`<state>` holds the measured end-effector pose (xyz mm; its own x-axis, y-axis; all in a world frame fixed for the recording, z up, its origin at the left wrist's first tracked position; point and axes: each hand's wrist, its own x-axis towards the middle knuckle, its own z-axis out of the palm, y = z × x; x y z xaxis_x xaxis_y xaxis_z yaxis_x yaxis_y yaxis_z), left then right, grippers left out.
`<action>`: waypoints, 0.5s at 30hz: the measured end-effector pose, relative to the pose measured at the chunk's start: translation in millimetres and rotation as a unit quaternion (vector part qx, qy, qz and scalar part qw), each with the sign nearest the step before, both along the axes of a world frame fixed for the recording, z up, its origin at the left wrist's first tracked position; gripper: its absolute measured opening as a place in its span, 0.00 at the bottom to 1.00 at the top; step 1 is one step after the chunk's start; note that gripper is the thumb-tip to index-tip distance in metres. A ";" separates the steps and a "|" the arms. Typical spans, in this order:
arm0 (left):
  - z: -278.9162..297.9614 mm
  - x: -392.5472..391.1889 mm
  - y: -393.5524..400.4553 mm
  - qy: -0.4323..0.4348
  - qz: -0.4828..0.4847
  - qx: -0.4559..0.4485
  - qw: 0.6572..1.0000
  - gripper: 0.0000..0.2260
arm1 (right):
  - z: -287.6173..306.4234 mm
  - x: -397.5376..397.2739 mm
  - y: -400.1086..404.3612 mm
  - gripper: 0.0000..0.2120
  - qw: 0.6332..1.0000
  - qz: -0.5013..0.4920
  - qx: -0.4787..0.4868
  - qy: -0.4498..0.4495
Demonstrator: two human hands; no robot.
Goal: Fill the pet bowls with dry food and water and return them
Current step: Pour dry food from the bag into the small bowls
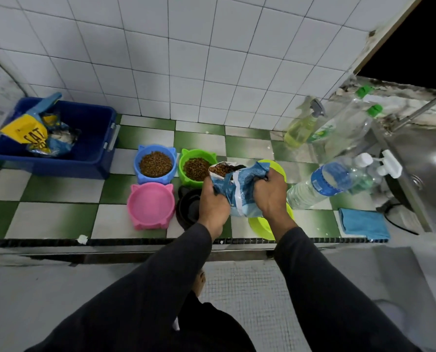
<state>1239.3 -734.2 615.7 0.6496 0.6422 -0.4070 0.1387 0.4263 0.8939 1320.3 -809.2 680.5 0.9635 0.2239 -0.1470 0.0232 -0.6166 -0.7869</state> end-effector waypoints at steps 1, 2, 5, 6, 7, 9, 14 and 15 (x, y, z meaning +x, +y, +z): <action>0.0 -4.3 -3.8 0.002 0.001 0.011 1.000 0.16 | 0.2 -4.6 -3.9 0.22 1.000 -0.002 0.001 -0.001; -0.1 -8.5 -7.6 0.002 0.001 0.018 1.000 0.15 | 0.3 -8.8 -8.0 0.23 1.000 -0.003 0.002 -0.003; 1.1 -18.7 -17.7 0.000 -0.016 -0.003 1.000 0.15 | 3.2 -20.7 -19.8 0.24 1.000 -0.007 -0.005 -0.009; 1.1 -20.8 -20.7 0.001 -0.027 -0.016 1.000 0.15 | 5.1 -23.8 -23.3 0.24 1.000 -0.006 -0.014 -0.011; -0.6 -22.5 -23.6 0.007 -0.036 -0.028 0.999 0.15 | 7.4 -27.0 -26.5 0.24 1.000 -0.003 -0.022 -0.011; -2.5 -26.2 -30.3 0.016 -0.044 -0.050 0.998 0.13 | 10.7 -31.7 -32.1 0.22 0.999 0.001 -0.034 -0.009; -2.3 -35.4 -43.9 0.042 -0.042 -0.112 0.992 0.09 | 10.9 -40.3 -39.3 0.24 0.997 0.009 -0.071 0.002; -2.8 -36.7 -44.5 0.046 -0.047 -0.130 0.989 0.09 | 10.6 -42.0 -39.5 0.24 0.997 0.010 -0.078 0.004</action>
